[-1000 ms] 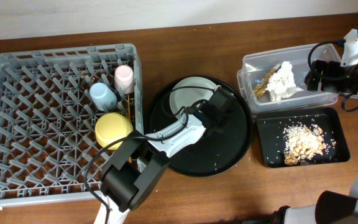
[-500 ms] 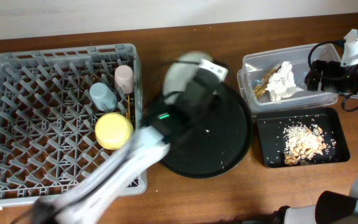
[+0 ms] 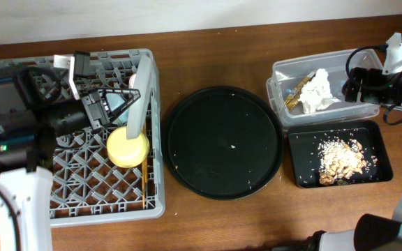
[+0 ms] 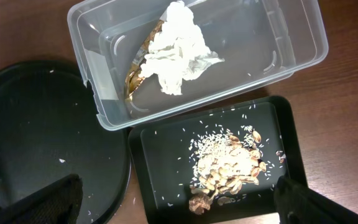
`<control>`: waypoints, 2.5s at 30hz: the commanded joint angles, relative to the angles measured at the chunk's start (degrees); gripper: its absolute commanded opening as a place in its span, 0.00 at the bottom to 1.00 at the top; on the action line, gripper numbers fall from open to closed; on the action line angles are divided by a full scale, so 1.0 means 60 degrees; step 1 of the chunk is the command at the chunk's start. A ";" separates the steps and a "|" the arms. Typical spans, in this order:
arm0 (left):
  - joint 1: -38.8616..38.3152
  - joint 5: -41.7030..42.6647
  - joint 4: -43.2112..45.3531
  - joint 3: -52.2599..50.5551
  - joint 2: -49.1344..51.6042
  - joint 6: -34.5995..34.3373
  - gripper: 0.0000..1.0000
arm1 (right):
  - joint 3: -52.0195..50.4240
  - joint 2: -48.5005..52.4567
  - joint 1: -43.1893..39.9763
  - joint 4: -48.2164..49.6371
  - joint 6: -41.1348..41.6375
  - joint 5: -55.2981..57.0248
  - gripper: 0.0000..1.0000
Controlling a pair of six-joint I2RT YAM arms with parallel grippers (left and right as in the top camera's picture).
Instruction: Sort waste into correct bins and load items into the dishwasher rack
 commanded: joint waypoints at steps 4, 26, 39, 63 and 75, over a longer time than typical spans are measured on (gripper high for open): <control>0.1144 0.2823 0.0007 -0.0980 0.1384 0.0882 0.00 | 0.0175 -0.0018 -0.0040 0.0000 0.0084 0.0084 0.99; 0.1359 0.0896 0.2379 -0.1169 0.4258 -0.0492 0.18 | 0.0175 -0.0018 -0.0040 0.0000 0.0084 0.0084 0.99; 0.0641 0.0896 0.2586 -0.1166 0.3279 -0.0492 0.57 | 0.0175 -0.0018 -0.0040 0.0000 0.0084 0.0084 0.99; 0.0641 -0.7045 0.1075 -0.1169 0.0951 -0.0492 0.99 | 0.0164 -0.0098 0.0113 0.0007 0.0084 0.0087 0.99; 0.0641 -0.7045 0.1075 -0.1169 0.0951 -0.0492 0.99 | 0.0164 -0.5231 0.4586 0.0000 0.0084 0.0084 0.99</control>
